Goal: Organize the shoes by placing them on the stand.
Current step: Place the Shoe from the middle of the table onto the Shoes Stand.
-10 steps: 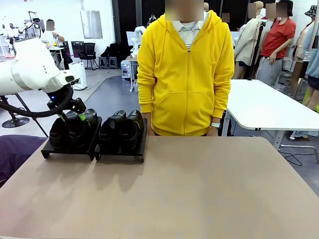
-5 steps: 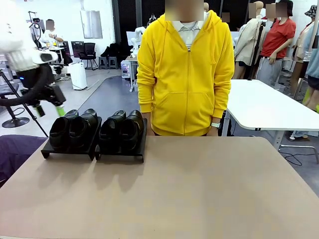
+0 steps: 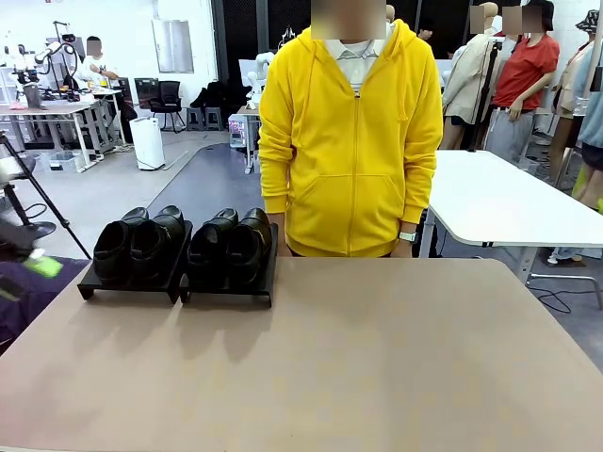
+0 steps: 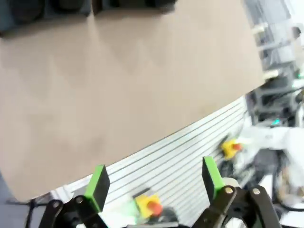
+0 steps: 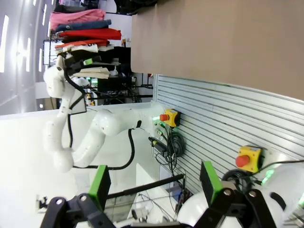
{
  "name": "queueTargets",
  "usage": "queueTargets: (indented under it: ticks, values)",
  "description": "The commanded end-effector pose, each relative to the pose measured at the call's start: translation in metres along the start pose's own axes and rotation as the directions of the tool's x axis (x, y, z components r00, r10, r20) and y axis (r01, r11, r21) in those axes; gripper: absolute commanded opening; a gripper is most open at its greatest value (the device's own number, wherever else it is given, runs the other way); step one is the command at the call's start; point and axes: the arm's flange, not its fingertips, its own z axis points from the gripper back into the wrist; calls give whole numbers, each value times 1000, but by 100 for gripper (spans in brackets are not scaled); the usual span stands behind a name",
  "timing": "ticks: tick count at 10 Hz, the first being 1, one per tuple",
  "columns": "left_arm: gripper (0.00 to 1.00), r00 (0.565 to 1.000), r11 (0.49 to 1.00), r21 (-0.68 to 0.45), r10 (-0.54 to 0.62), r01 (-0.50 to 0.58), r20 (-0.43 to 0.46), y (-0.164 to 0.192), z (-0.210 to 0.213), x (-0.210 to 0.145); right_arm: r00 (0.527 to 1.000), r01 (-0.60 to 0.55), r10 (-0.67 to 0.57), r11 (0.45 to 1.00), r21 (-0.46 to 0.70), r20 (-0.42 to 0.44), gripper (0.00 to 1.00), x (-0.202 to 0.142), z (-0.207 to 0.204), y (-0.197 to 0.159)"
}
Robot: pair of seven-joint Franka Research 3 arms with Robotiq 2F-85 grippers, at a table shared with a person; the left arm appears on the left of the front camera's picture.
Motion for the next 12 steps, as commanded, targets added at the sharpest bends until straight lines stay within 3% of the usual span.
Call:
queueTargets:
  ticks: [1, 3, 4, 12]
  values:
    - [100, 974, 963, -268, 90, -32, 207, 74, 45, -9, 1000, -28, 28, 999, 21, 9, 100, 2, 1, 5]
    - [100, 936, 900, -435, 176, -27, 305, 147, 60, -1, 1000, -28, 28, 999, 21, 9, 100, 2, 1, 5]
    - [100, 965, 969, -231, 140, -88, 220, 81, 53, -31, 1000, -28, 28, 999, 21, 9, 100, 2, 1, 5]
    - [100, 965, 969, -231, 140, -88, 220, 81, 53, -31, 1000, -28, 28, 999, 21, 9, 100, 2, 1, 5]
